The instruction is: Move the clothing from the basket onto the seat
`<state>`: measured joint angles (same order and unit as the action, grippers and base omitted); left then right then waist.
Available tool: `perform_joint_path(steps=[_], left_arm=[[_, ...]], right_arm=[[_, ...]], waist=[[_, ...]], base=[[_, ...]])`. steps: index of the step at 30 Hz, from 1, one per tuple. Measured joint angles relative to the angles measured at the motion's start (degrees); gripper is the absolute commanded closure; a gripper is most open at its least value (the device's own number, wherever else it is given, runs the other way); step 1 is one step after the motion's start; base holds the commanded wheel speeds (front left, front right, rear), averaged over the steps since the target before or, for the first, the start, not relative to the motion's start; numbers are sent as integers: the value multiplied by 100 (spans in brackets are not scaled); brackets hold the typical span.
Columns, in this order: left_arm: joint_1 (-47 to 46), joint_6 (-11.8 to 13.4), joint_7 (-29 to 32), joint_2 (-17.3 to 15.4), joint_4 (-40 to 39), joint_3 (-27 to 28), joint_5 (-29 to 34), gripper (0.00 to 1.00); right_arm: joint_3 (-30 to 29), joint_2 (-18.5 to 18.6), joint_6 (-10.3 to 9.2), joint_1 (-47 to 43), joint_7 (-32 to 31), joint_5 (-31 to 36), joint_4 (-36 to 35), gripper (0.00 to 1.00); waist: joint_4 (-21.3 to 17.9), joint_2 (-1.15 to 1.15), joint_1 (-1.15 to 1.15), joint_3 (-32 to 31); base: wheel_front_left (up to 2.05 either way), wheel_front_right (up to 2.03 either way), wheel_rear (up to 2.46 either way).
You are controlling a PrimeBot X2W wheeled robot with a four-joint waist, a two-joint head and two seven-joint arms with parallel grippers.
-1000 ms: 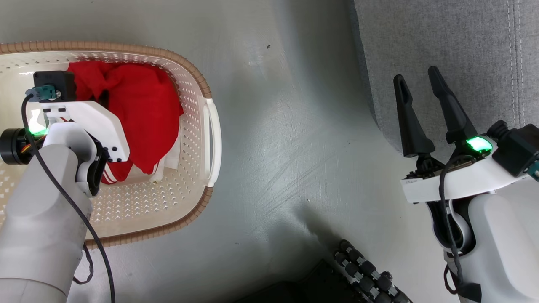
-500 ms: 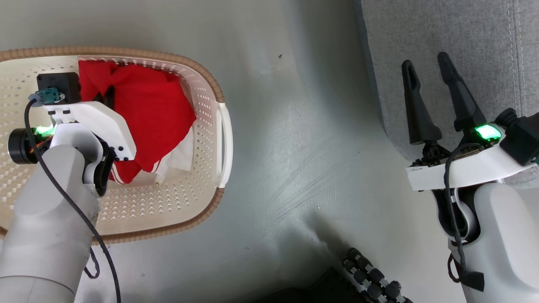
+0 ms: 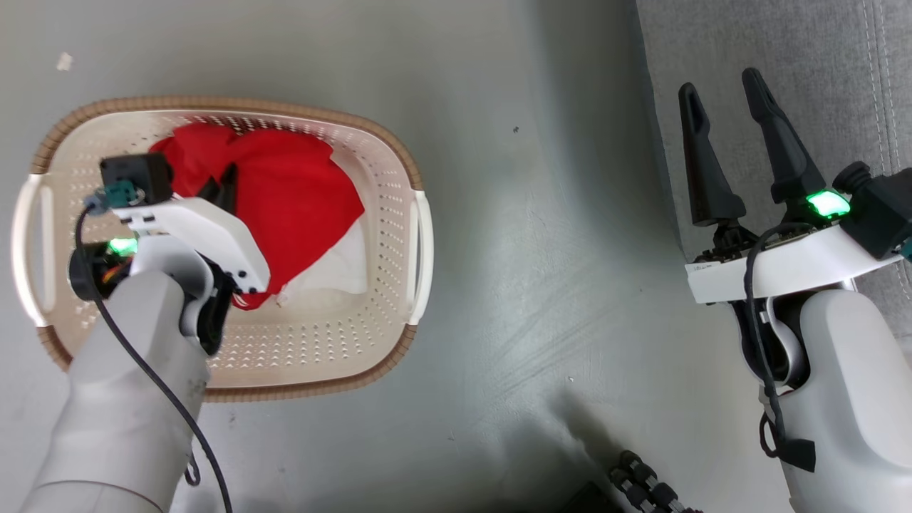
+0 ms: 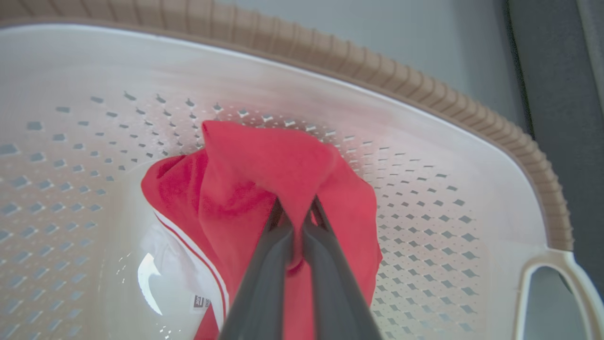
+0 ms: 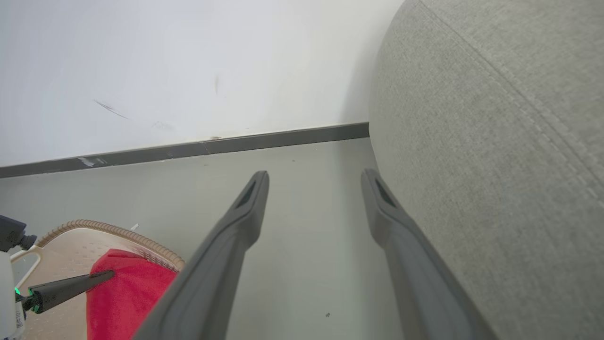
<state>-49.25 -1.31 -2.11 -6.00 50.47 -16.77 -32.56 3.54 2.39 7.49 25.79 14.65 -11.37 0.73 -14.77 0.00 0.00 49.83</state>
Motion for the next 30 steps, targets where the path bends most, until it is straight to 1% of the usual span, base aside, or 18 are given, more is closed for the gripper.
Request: perform_joint_path(steps=[5, 16, 22, 25, 26, 30], left_arm=[[180, -138, -163, 86, 70, -3, -22, 100], [550, -297, -598, 166, 76, -2, -124, 100], [810, -393, -755, 214, 111, -45, -177, 100], [925, -400, -802, 246, 110, -73, -222, 100], [996, -459, -806, 263, 104, -80, -301, 100], [1141, -486, -861, 278, 88, -121, -324, 100]], right_arm=[[8, 5, 0, 88, 0, 43, 96, 0], [-37, 14, 0, 141, 4, 183, 391, 0], [5, 18, 0, 114, 4, 234, 520, 0], [23, 19, 0, 84, 4, 263, 577, 0], [26, 20, 0, 7, 4, 303, 625, 0], [67, 24, 0, -132, 4, 323, 733, 0]], waist=[[164, 0, 0, -230], [521, 0, 0, -860], [702, 0, 0, -1266], [785, 0, 0, -1479], [837, 0, 0, -1624], [936, 0, 0, -1917]], base=[[0, 0, 0], [0, 0, 0], [0, 0, 0], [0, 0, 0], [0, 0, 0], [0, 0, 0]])
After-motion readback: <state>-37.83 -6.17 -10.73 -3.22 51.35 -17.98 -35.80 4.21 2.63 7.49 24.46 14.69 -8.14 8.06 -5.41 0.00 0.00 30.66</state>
